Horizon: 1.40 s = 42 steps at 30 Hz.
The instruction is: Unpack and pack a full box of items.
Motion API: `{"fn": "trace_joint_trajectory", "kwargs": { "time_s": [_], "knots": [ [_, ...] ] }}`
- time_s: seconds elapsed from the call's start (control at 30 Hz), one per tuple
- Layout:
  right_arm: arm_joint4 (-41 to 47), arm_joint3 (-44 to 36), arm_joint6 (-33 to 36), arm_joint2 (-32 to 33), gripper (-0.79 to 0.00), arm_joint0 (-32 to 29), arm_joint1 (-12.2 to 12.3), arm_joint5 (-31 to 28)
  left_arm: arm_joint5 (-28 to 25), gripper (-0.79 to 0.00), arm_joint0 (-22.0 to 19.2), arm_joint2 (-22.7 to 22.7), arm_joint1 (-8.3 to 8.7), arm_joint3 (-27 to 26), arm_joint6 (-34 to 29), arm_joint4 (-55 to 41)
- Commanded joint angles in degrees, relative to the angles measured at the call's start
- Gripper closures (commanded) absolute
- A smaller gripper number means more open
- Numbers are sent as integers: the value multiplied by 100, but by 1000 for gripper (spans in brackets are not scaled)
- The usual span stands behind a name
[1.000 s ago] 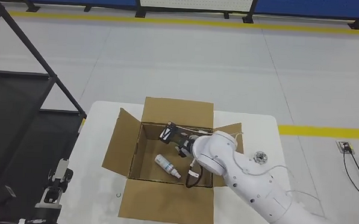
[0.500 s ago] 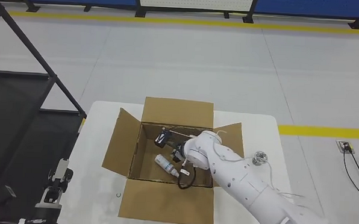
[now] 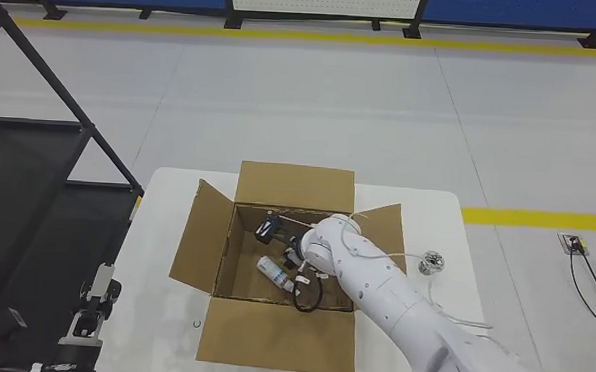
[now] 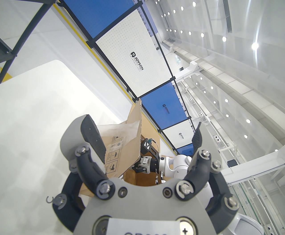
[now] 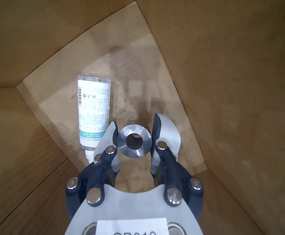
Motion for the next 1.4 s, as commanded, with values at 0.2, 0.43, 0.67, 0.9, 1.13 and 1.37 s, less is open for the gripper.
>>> {"fn": "trace_joint_trajectory", "kwargs": {
  "time_s": [0.2, 0.43, 0.67, 0.9, 1.13, 1.37],
  "knots": [
    [-180, 86, -371, 46, -536, -20, -91, 13, 0, -785, 0, 0, 0, 0, 0, 0],
    [-566, -506, -731, 209, -449, -197, 104, 218, 0, -785, 0, 0, 0, 0, 0, 0],
    [-1189, -1961, -565, 657, -517, -637, 582, 697, 0, -785, 0, 0, 0, 0, 0, 0],
    [-2201, -4219, 166, 1646, -585, -1595, 1261, 1189, 0, -785, 0, 0, 0, 0, 0, 0],
    [-3467, -7101, 1157, 3407, -785, -3267, 1899, 1629, 0, -785, 0, 0, 0, 0, 0, 0],
    [-3472, -8711, 1230, 5488, -785, -4890, 2187, 2102, 0, -785, 0, 0, 0, 0, 0, 0]
  ]
}}
